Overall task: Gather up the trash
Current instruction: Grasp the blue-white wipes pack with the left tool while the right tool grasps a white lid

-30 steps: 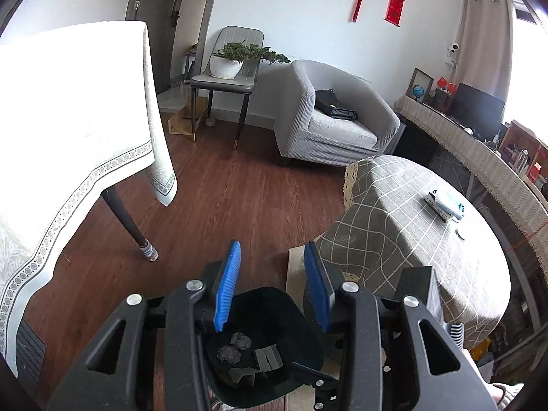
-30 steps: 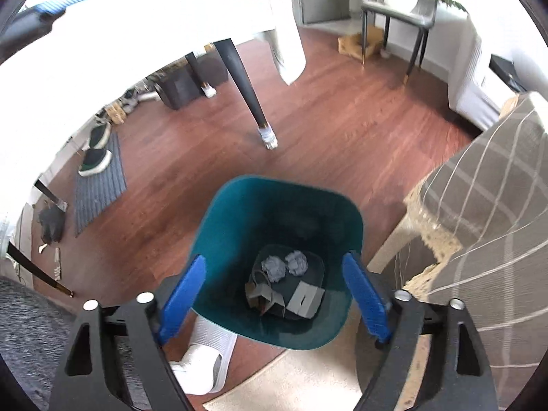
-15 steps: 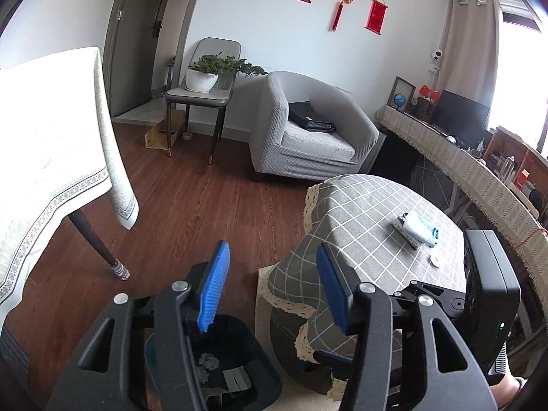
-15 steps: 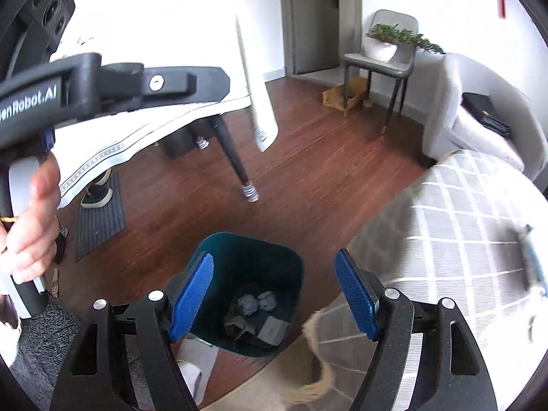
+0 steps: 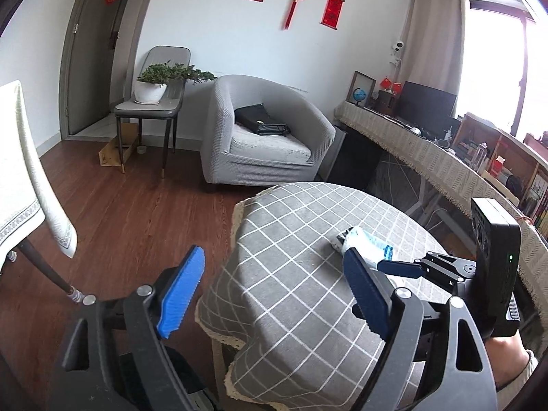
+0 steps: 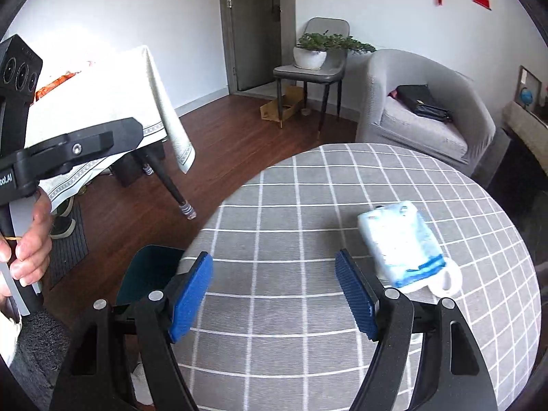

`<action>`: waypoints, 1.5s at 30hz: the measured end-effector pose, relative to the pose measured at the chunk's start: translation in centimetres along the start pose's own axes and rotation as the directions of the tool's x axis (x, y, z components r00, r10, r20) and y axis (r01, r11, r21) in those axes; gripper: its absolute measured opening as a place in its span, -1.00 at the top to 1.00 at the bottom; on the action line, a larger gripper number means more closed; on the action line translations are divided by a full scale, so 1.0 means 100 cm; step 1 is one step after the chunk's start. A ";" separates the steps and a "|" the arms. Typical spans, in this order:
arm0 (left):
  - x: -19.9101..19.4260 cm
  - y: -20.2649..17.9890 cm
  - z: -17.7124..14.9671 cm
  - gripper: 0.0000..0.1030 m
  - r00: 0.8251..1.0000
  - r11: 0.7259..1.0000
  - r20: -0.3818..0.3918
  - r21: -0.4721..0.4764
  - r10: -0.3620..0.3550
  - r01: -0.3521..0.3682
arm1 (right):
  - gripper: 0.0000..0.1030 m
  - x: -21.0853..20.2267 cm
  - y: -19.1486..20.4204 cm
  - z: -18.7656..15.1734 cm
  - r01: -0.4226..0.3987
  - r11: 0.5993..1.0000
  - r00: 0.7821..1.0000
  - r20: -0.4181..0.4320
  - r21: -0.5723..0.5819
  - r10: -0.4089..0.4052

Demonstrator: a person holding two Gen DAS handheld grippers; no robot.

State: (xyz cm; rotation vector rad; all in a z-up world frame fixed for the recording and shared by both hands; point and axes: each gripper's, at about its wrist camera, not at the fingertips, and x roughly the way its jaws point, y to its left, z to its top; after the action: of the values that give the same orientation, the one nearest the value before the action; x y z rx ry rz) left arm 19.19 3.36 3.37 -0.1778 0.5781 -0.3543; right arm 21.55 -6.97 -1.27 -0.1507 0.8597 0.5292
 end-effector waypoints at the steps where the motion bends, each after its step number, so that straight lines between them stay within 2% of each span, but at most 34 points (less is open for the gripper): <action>1: 0.006 -0.006 0.001 -0.69 1.000 1.000 -0.003 0.010 -0.005 0.006 | -0.45 -0.004 -0.008 0.000 0.007 1.000 1.000 0.004 0.007 -0.007; 5: 0.030 -0.033 0.002 -0.80 0.998 0.996 -0.034 0.079 -0.044 0.047 | -0.45 -0.017 -0.043 -0.003 0.054 0.998 0.998 0.026 0.034 -0.055; 12: 0.072 -0.076 0.000 -0.81 0.990 0.978 -0.097 0.175 -0.101 0.117 | -0.46 -0.032 -0.109 -0.015 0.107 0.987 0.993 0.030 0.116 -0.111; 14: 0.084 -0.085 -0.001 -0.83 0.986 0.973 -0.118 0.188 -0.116 0.137 | -0.51 -0.033 -0.125 -0.017 0.117 0.984 0.992 0.029 0.134 -0.122; 16: 0.099 -0.093 -0.005 -0.83 0.980 0.968 -0.158 0.203 -0.119 0.151 | -0.61 -0.036 -0.139 -0.021 0.118 0.981 0.992 0.030 0.156 -0.124; 22: 0.134 -0.108 -0.019 -0.83 0.968 0.954 -0.232 0.259 -0.093 0.154 | -0.64 -0.042 -0.177 -0.028 0.059 0.962 0.996 0.047 0.266 -0.074; 29: 0.158 -0.125 -0.023 -0.83 0.961 0.925 -0.269 0.342 -0.071 0.164 | -0.65 -0.046 -0.192 -0.035 0.029 0.948 0.997 0.060 0.318 -0.051; 35: 0.167 -0.124 -0.020 -0.83 0.960 0.932 -0.265 0.318 -0.090 0.175 | -0.65 -0.039 -0.191 -0.032 0.018 0.950 0.998 0.047 0.310 -0.035; 40: 0.171 -0.124 -0.020 -0.83 0.953 0.932 -0.284 0.303 -0.109 0.197 | -0.65 -0.029 -0.190 -0.032 0.028 0.952 0.999 0.019 0.304 -0.036; 41: 0.171 -0.125 -0.020 -0.81 0.953 0.932 -0.283 0.303 -0.112 0.199 | -0.65 -0.027 -0.190 -0.032 0.029 0.953 0.999 0.014 0.303 -0.035; 45: 0.171 -0.125 -0.018 -0.53 0.952 0.934 -0.284 0.296 -0.115 0.201 | -0.65 -0.021 -0.185 -0.031 0.033 0.957 0.999 -0.008 0.287 -0.033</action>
State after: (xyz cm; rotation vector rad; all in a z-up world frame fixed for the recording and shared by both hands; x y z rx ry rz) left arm 28.08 -14.72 -3.49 0.1420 0.7606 -0.6321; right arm 27.55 -24.78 -3.22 0.1003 0.9257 0.3675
